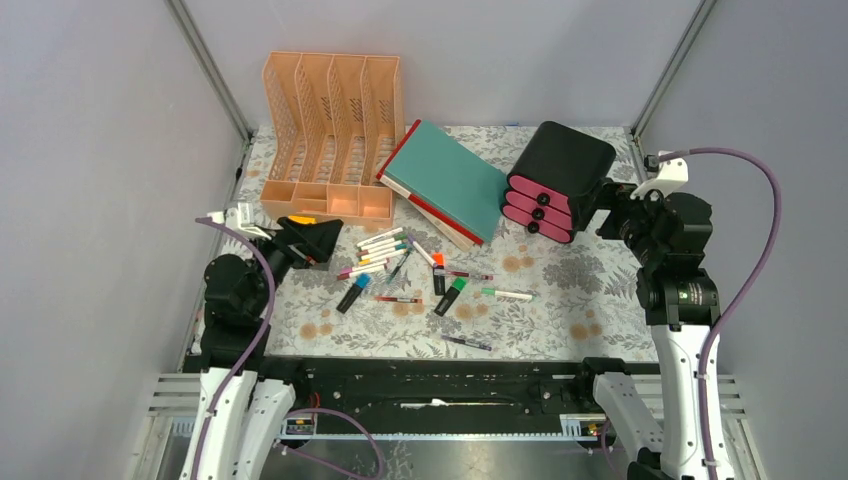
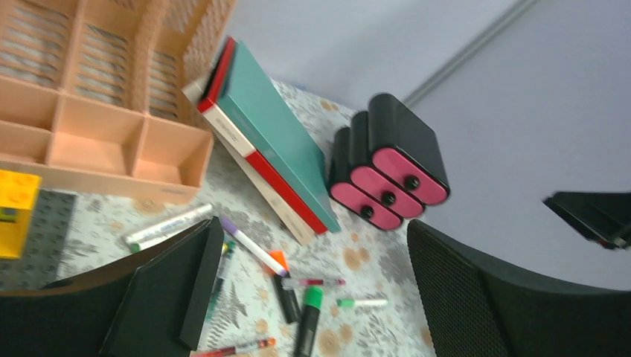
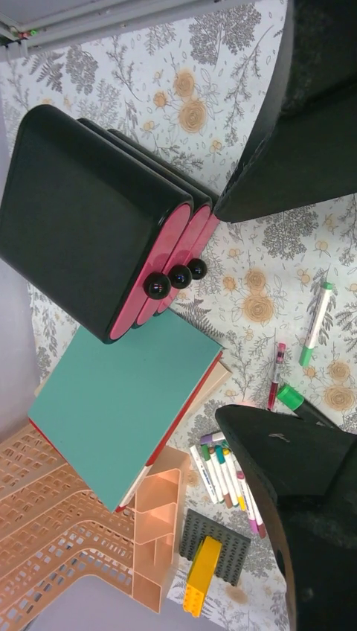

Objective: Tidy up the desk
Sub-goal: Pick up the folder from the center of the board.

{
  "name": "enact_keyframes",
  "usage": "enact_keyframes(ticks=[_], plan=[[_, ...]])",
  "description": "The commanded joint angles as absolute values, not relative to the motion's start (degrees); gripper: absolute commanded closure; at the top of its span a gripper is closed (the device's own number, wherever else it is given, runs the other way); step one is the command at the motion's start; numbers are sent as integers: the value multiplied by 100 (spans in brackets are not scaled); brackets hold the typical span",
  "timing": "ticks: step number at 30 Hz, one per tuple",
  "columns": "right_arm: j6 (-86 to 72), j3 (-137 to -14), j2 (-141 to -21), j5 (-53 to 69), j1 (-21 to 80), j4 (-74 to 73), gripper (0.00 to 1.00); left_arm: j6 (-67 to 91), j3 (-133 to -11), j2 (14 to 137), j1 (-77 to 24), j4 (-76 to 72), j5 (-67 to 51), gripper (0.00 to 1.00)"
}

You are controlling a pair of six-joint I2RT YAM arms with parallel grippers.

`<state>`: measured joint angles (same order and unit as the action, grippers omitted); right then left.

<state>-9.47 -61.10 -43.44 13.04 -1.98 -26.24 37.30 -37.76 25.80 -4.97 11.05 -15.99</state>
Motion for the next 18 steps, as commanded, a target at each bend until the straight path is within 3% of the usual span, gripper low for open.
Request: enact_keyframes(ticks=[1,8,14,18], plan=[[-1103,-6104,-4400,1414,-202,-2435,0,4405,-3436,2698,-492,317,-2623,1],[-499,-5771,-4480,2403,-202,-2169,0,5209,-2835,3175,-528,-929,-3399,1],[1837,-5314,-4673,5311,-202,-2437,0,5272,-2752,3611,-904,-1404,-3189,1],[2589,-5246,-4951,5977,-209,-2842,0,5175,-2752,3872,-1476,-1579,-2563,1]])
